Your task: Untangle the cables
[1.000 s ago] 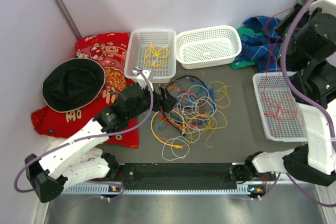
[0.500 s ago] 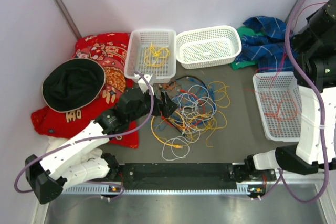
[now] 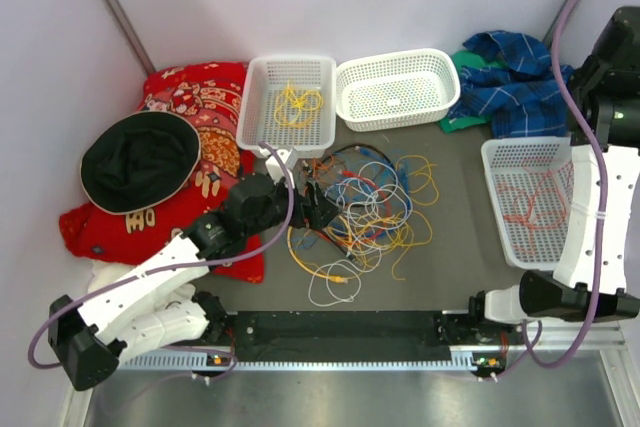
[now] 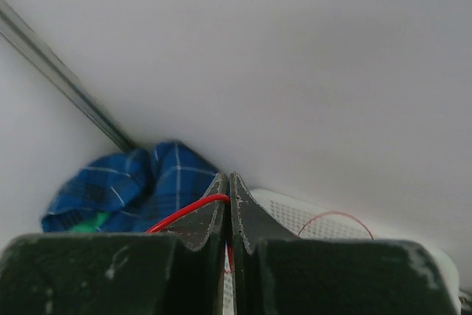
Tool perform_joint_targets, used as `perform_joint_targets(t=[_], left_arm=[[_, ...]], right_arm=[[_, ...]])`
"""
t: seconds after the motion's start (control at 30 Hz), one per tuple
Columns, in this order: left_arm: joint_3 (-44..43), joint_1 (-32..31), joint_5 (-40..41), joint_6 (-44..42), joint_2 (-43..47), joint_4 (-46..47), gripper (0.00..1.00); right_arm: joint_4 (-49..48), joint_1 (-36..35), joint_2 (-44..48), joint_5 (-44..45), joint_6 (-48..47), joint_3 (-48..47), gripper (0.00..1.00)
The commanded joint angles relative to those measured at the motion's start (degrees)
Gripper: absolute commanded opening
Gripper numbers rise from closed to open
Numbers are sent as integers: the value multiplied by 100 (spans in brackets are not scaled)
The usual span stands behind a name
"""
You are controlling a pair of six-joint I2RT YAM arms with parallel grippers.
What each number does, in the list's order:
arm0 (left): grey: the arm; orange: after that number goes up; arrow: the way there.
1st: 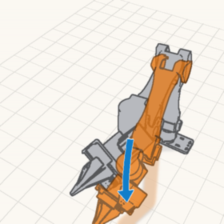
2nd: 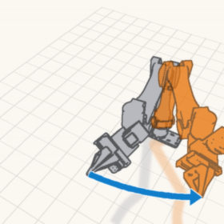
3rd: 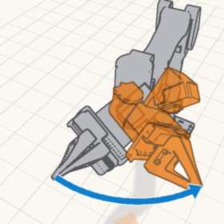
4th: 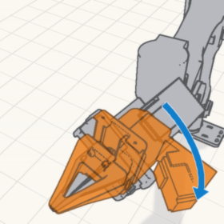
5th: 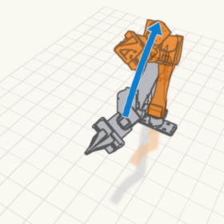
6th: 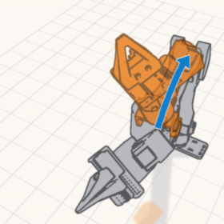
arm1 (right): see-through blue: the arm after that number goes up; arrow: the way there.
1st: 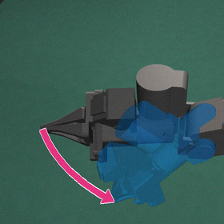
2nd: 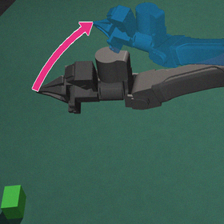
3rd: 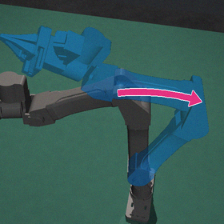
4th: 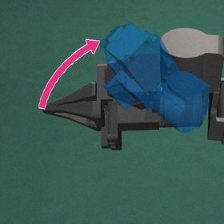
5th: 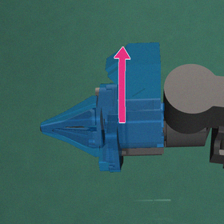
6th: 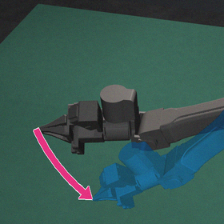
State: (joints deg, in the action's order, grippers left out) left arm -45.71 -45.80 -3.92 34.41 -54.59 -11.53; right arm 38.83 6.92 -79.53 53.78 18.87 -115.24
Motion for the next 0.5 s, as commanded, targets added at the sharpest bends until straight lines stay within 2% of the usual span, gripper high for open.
perform_joint_targets(t=[0.0,0.1,0.2,0.23,0.33,0.4,0.47], left_arm=[[176,1,-161,171,124,485,99],[317,1,-188,258,176,538,99],[414,1,-232,320,212,564,99],[432,10,-232,329,212,564,99],[406,10,-267,329,177,564,99],[362,1,-267,321,150,555,99],[344,1,-267,320,106,555,99]], right_arm=[[907,565,235,-710,1153,1183,0],[933,697,359,-1062,1469,1984,2],[837,706,517,-1614,1602,2434,48],[846,714,595,-1938,1732,2462,70],[636,645,911,-2388,1935,2541,86],[451,338,1096,-2442,1840,2524,96],[398,57,1255,-2495,1743,2315,99]])
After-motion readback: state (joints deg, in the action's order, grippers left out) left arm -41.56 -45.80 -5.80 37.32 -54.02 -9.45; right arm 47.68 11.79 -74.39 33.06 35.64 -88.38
